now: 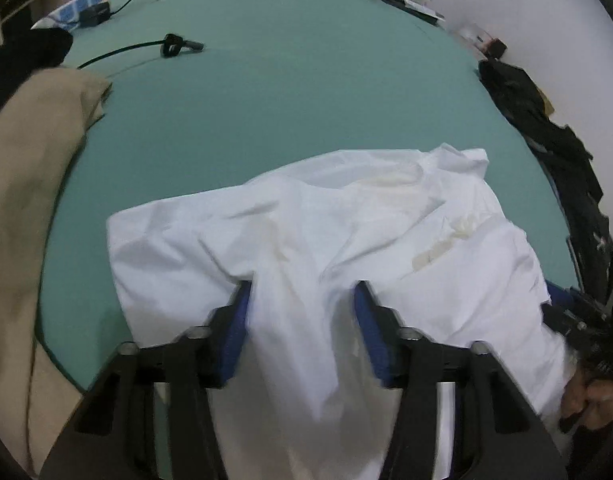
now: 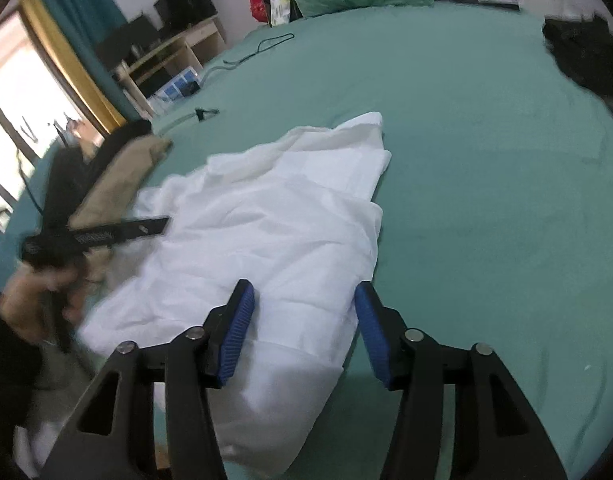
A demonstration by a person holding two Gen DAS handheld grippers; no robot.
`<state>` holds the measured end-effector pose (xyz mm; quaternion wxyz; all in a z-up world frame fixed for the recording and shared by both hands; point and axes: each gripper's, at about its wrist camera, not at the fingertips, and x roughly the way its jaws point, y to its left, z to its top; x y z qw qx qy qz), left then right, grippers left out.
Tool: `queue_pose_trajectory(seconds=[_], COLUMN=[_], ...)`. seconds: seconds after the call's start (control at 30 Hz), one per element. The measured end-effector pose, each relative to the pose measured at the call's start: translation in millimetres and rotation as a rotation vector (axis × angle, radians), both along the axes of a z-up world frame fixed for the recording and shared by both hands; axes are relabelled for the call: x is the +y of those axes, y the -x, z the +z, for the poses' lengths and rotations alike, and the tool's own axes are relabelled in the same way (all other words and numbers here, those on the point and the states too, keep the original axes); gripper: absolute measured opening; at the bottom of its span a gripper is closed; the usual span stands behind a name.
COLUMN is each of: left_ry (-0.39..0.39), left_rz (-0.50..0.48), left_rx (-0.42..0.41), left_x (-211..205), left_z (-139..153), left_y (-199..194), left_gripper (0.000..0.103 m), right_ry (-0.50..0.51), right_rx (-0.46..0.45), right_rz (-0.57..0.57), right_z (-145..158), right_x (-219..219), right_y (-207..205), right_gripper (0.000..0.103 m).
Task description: Fold large clothes
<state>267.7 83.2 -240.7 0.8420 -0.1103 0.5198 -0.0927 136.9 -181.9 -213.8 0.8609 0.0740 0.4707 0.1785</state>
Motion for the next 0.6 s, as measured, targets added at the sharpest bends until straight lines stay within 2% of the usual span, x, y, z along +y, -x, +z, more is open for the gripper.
queue_pose_trajectory(seconds=[0.03, 0.07, 0.13, 0.23, 0.27, 0.3, 0.37, 0.5, 0.6], left_ry=[-0.006, -0.027, -0.04, -0.049, -0.064, -0.076, -0.091, -0.045, 0.007], left_rz=[0.059, 0.115, 0.202, 0.231, 0.244, 0.268, 0.319, 0.306, 0.208], left_rx=[-0.015, -0.035, -0.085, -0.041, -0.012, -0.006, -0.043, -0.106, -0.119], left_x=[13, 24, 45, 54, 54, 56, 58, 51, 28], left_z=[3, 7, 15, 14, 13, 14, 22, 41, 52], left_y=[1, 4, 11, 15, 17, 20, 31, 54, 61], left_gripper=[0.009, 0.007, 0.007, 0.008, 0.013, 0.029, 0.053, 0.056, 0.056], right_ry=[0.031, 0.046, 0.095, 0.154, 0.162, 0.167, 0.182, 0.157, 0.093], right_rx=[-0.014, -0.02, -0.041, -0.077, -0.084, -0.088, -0.095, -0.085, -0.083], right_rz=[0.006, 0.009, 0.021, 0.046, 0.05, 0.051, 0.05, 0.058, 0.013], right_z=[-1, -2, -1, -2, -5, -7, -9, 0, 12], right_x=[6, 9, 20, 34, 38, 42, 47, 40, 24], right_y=[0, 0, 0, 0, -1, -2, -2, 0, 5], right_gripper=[0.058, 0.059, 0.06, 0.068, 0.074, 0.078, 0.08, 0.079, 0.08])
